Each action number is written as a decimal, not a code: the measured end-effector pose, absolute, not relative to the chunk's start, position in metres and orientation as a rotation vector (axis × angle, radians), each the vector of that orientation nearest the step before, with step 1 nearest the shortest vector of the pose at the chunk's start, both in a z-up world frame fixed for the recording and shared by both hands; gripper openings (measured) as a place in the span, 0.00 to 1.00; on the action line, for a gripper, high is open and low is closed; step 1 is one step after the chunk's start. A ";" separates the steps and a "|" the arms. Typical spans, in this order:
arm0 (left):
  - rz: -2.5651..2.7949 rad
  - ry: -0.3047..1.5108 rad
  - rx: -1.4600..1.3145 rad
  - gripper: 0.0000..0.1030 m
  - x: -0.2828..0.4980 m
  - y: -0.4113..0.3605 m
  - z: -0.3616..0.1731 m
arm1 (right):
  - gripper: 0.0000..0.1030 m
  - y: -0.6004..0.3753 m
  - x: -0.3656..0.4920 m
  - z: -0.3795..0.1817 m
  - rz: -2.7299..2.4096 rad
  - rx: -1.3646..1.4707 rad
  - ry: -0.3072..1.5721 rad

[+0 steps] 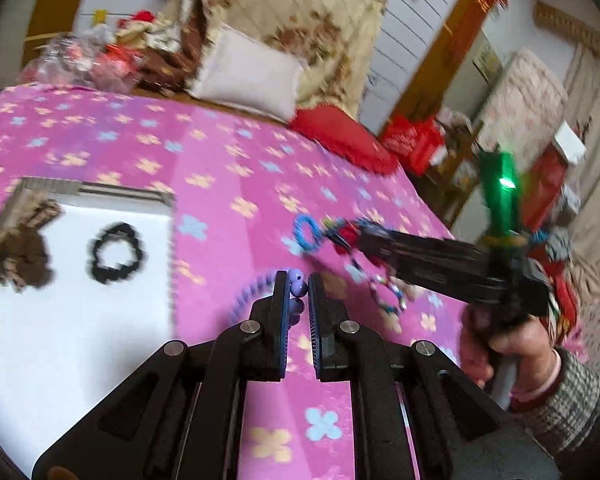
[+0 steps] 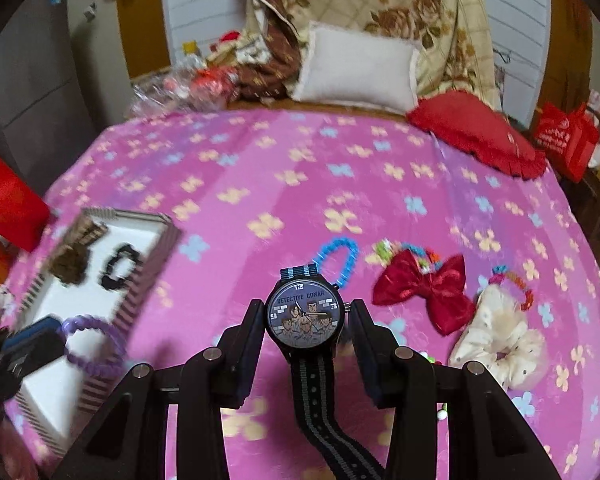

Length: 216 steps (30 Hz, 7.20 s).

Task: Organize jewelry
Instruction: 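Place the bracelet in the tray with the left tool while the right tool places the watch there, then open both tools and withdraw them from the tray, then grasp the red satin bow with the right tool and lift it, then grasp the blue bead bracelet with the left tool while the right tool holds the red bow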

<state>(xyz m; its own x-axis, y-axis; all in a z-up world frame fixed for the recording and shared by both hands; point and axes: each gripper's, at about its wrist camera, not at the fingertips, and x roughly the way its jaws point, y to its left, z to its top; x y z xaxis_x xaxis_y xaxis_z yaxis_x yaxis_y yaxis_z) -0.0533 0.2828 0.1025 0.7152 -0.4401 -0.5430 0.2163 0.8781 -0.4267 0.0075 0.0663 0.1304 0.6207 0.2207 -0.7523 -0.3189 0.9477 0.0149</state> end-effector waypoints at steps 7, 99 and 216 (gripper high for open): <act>-0.215 0.657 -0.457 0.07 -0.066 0.355 0.105 | 0.40 0.119 -0.017 0.170 0.410 -0.128 0.793; -0.251 0.929 -0.143 0.49 -0.056 0.168 0.023 | 0.44 -0.064 0.096 0.072 0.008 -0.093 1.024; -0.174 1.016 -0.064 0.07 0.014 0.144 0.012 | 0.09 -0.075 -0.088 0.068 0.397 0.198 1.007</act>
